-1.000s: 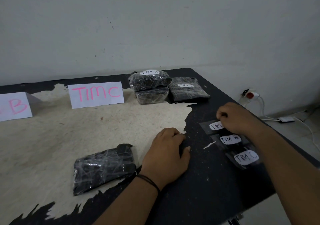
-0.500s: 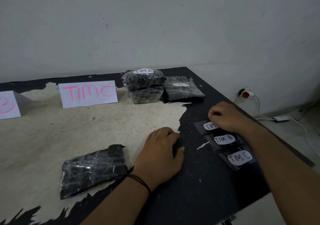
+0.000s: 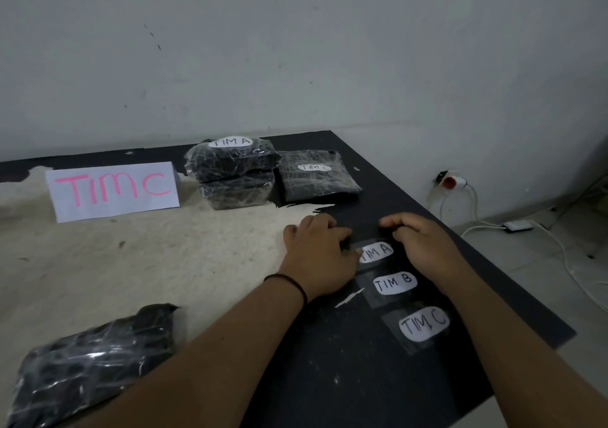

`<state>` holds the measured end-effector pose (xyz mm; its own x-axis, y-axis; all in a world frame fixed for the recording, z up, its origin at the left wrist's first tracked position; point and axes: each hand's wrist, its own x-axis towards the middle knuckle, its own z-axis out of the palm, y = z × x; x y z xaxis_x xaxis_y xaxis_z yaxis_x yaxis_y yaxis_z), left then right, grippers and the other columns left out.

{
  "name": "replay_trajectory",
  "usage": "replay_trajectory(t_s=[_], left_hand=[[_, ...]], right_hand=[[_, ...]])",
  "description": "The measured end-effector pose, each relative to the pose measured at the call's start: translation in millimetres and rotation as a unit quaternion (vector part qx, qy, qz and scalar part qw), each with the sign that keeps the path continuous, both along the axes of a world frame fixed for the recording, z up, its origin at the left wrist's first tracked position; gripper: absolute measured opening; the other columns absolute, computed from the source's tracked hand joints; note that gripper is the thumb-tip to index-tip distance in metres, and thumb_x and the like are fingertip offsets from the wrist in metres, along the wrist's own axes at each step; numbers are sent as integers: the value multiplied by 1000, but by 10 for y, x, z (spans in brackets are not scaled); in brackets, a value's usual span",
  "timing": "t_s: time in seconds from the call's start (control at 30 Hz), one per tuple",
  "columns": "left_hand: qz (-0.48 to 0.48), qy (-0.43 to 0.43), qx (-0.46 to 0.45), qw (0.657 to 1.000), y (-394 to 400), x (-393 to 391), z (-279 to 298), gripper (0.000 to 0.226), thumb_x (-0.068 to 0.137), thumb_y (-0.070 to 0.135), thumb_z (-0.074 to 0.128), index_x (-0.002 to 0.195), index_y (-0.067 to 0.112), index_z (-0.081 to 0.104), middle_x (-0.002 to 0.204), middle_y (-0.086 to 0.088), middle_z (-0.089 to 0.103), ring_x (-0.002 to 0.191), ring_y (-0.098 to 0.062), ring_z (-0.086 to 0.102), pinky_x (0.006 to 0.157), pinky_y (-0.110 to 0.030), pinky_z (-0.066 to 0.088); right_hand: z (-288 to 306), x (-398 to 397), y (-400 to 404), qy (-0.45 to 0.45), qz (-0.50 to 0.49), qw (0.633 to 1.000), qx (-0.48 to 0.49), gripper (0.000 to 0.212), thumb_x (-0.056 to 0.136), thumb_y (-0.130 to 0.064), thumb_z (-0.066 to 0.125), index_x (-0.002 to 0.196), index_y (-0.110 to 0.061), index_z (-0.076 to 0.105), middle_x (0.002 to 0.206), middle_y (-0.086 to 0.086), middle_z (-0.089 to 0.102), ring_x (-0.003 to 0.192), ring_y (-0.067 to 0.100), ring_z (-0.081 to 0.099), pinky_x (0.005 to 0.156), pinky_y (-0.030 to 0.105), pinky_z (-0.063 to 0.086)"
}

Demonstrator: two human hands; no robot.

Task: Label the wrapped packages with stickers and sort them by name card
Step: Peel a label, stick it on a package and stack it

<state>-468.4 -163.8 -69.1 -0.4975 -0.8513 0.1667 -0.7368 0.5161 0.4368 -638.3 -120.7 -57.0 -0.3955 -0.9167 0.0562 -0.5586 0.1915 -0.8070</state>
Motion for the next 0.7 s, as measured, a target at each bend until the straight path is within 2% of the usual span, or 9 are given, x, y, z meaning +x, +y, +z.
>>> replay_trajectory(t_s=[0.2,0.37,0.43,0.5,0.63,0.7], left_hand=[[-37,7,7,999,-12,-139,-29,37,89,49,49,123,36,58,136,5,40,130,-15,28,107,-43,13],[-20,73,26,997,-22,-232,-43,25,85,43,56,106,33,65,119,8,47,119,-14,37,103,-40,19],[-4,91,39,995,-43,-264,-32,22,83,41,58,102,31,64,114,9,47,117,-13,39,102,-38,18],[5,88,45,995,-60,-292,-19,23,82,38,59,103,30,63,113,9,46,116,-13,37,101,-36,16],[21,94,59,994,-87,-329,-11,13,81,33,58,93,32,62,113,9,45,118,-12,34,101,-33,14],[23,95,62,993,-90,-347,-16,10,80,32,58,89,32,62,113,10,44,118,-12,34,102,-33,14]], right_hand=[[-59,-10,-12,-5,-12,1000,-26,33,89,-6,42,99,-22,69,105,-9,63,95,3,54,72,11,37],[-74,2,-6,3,-16,999,-41,34,88,-4,40,99,-19,69,103,-9,63,93,2,55,72,13,38],[-87,-1,-4,29,-33,997,-56,33,89,-2,39,101,-16,67,103,-7,61,95,6,54,75,16,38],[-114,-11,-3,82,-60,992,-76,29,88,0,39,96,-12,65,101,-2,59,95,10,53,80,20,36],[-169,-57,-18,183,-98,976,-70,28,84,1,42,74,-5,66,93,9,64,82,13,51,62,15,30],[-176,-81,-26,189,-96,976,-54,30,85,1,41,76,-3,69,101,10,64,88,14,51,72,18,30]])
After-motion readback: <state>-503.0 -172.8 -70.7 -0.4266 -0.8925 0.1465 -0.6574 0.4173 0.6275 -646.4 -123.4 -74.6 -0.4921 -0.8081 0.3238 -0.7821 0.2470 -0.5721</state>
